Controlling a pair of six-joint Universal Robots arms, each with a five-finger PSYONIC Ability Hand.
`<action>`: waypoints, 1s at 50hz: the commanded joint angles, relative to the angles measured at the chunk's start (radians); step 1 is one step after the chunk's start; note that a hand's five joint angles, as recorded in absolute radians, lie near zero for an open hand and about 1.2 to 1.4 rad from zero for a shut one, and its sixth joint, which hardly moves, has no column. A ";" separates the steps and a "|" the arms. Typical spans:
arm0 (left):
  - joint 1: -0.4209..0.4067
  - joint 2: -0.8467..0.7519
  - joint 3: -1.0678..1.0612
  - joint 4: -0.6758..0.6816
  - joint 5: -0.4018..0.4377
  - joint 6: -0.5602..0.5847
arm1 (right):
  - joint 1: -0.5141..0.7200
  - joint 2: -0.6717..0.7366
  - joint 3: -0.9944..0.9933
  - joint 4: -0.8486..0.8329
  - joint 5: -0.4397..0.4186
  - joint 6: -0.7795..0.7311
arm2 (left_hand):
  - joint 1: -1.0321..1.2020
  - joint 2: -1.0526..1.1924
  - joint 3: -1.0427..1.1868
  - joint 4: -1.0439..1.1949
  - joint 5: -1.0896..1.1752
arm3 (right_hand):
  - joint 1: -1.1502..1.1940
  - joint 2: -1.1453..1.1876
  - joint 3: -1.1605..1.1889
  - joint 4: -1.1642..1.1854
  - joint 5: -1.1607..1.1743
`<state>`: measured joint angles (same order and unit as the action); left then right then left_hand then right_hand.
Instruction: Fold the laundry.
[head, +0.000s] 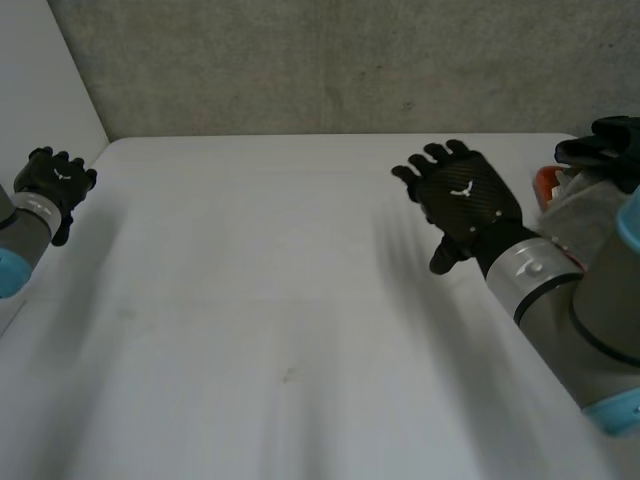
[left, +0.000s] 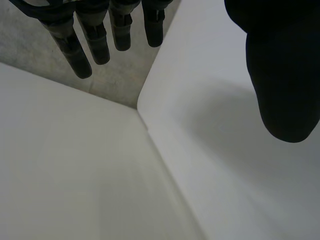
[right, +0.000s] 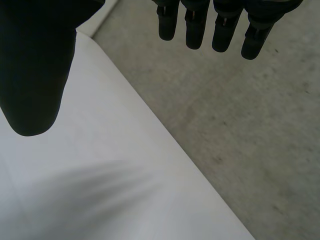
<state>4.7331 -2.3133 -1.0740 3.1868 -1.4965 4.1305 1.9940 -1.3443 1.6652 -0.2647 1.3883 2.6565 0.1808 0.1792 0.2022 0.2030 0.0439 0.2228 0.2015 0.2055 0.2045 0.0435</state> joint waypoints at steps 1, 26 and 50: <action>-0.024 0.061 -0.064 -0.008 -0.038 0.077 | -0.024 0.016 -0.076 0.097 0.058 0.002 | -0.006 -0.005 -0.028 -0.028 -0.044 | -0.048 -0.027 -0.031 -0.030 -0.044; -0.363 0.681 -0.400 -0.145 -0.094 -0.934 | -0.188 0.008 -0.265 0.315 0.026 0.352 | -0.006 -0.005 -0.028 -0.028 -0.044 | -0.048 -0.027 -0.031 -0.030 -0.044; -0.329 0.822 -0.552 -0.142 -0.116 -0.917 | -0.198 -0.036 -0.216 0.288 -0.026 0.293 | -0.006 -0.005 -0.028 -0.028 -0.044 | -0.048 -0.027 -0.031 -0.030 -0.044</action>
<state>4.3981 -1.4880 -1.6421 3.0357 -1.6277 3.2222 1.7939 -1.3752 1.4436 0.0421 1.3540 2.9612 0.1808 0.1792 0.2024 0.2030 0.0438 0.2228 0.2015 0.2055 0.2045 0.0435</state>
